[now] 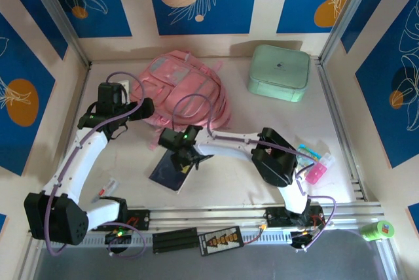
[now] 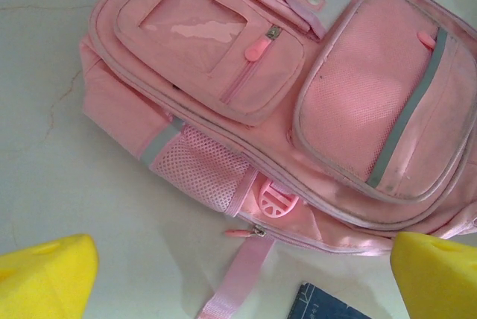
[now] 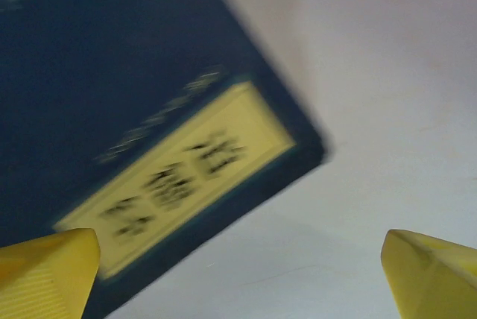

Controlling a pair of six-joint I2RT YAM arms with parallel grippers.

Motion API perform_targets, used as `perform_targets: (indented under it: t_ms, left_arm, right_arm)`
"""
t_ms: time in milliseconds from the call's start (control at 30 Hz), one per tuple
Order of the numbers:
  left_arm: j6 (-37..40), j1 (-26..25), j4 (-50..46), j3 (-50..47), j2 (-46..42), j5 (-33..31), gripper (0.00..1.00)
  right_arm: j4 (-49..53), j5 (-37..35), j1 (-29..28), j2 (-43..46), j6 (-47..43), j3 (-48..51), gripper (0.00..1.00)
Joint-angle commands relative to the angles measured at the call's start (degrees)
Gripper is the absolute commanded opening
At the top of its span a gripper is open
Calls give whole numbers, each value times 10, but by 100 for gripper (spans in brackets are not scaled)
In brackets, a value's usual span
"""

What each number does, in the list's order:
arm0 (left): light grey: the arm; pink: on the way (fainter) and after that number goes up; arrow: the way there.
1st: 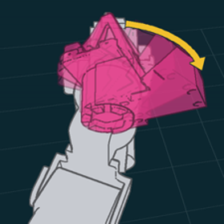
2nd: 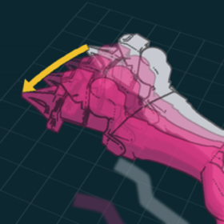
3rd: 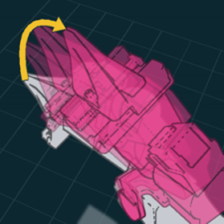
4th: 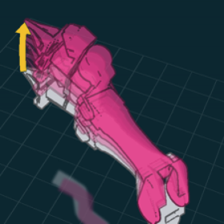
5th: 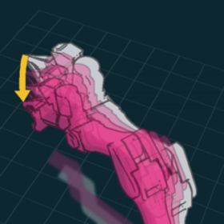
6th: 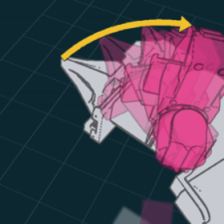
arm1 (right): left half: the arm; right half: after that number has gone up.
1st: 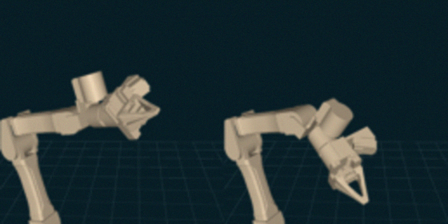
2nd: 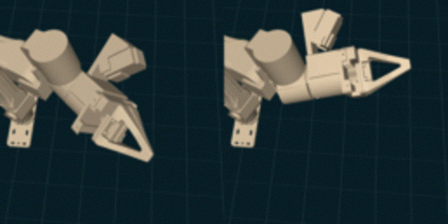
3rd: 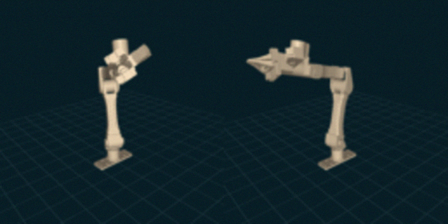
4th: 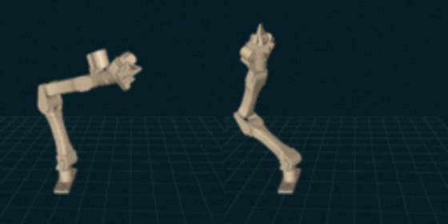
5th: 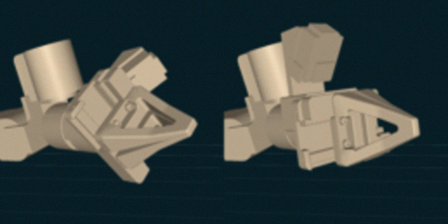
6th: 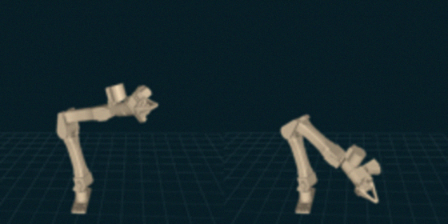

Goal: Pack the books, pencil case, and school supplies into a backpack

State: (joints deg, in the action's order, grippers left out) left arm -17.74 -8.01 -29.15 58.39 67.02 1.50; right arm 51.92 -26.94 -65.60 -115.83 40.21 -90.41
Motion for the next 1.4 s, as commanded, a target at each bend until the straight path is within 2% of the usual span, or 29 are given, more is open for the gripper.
perform_targets:
  t_ms: [0,400,600,733,833,967,1067,1200,1367]
  left_arm:
    - [-2,8,6,-5,1,10,100]
    - [-13,10,9,-6,3,8,100]
    - [-26,11,14,-4,15,36,100]
    - [-26,11,16,-4,22,62,100]
    - [-30,11,43,-24,21,107,100]
    - [-67,4,96,-67,38,183,95]
    - [-95,-12,113,-97,56,210,91]
    - [-115,-58,117,-128,60,209,90]
    - [-101,-146,65,-137,70,143,87]
  right_arm:
    - [8,15,2,-26,25,-21,97]
    - [42,11,-4,-55,-2,-29,97]
    - [14,-1,4,-3,-24,72,97]
    - [5,-12,35,49,-28,164,97]
    - [-9,-10,71,87,-27,219,97]
    - [-53,38,123,135,-20,264,97]
    - [-92,86,152,173,7,289,96]
    - [-140,164,182,197,64,319,86]
    - [-169,183,182,203,131,338,69]
